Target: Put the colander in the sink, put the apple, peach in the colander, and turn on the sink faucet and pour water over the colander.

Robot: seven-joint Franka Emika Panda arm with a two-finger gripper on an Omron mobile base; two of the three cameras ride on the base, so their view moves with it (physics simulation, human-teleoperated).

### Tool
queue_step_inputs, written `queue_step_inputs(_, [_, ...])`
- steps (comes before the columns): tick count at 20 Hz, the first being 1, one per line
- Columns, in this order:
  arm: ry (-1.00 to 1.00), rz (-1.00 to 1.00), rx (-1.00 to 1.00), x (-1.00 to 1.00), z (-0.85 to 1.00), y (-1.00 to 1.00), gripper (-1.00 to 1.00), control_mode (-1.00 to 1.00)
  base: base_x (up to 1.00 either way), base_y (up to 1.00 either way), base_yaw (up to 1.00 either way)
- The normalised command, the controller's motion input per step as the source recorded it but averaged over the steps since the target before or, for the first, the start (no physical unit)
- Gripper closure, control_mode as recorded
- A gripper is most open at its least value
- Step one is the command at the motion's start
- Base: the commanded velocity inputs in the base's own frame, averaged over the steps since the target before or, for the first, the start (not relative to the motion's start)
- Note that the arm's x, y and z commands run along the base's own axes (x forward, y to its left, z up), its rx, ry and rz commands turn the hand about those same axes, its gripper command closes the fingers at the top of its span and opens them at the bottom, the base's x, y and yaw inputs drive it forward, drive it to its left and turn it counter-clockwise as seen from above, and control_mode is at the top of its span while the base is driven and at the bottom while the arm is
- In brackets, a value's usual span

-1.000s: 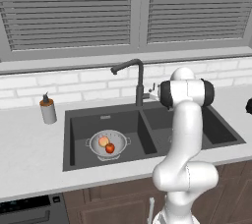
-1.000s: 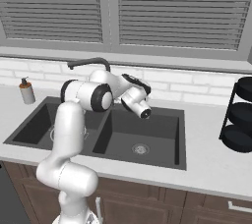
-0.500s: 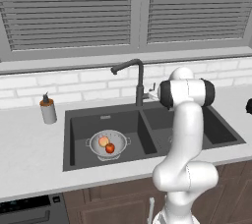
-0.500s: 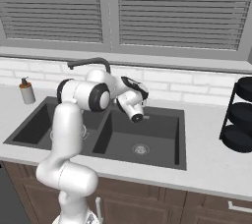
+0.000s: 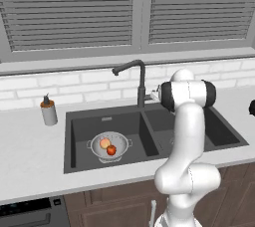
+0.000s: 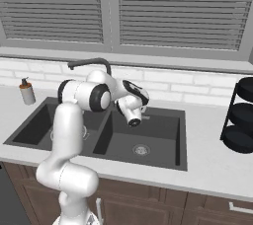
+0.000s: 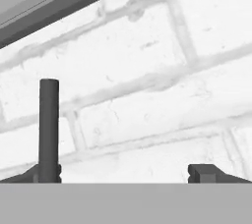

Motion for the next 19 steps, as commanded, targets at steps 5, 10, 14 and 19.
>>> queue_step_inputs(5, [0.09, 0.0, 0.27, 0.37, 0.05, -1.0, -1.0, -1.0, 0.0, 0.0, 0.0])
queue_step_inputs(10, [0.15, 0.0, 0.3, 0.5, 0.09, -1.0, -1.0, -1.0, 0.0, 0.0, 0.0])
queue_step_inputs(14, [0.11, 0.0, 0.35, 0.59, 0.04, -1.0, -1.0, -1.0, 0.0, 0.0, 0.0])
queue_step_inputs(19, [0.08, 0.0, 0.38, 0.51, 0.04, -1.0, -1.0, -1.0, 0.0, 0.0, 0.0])
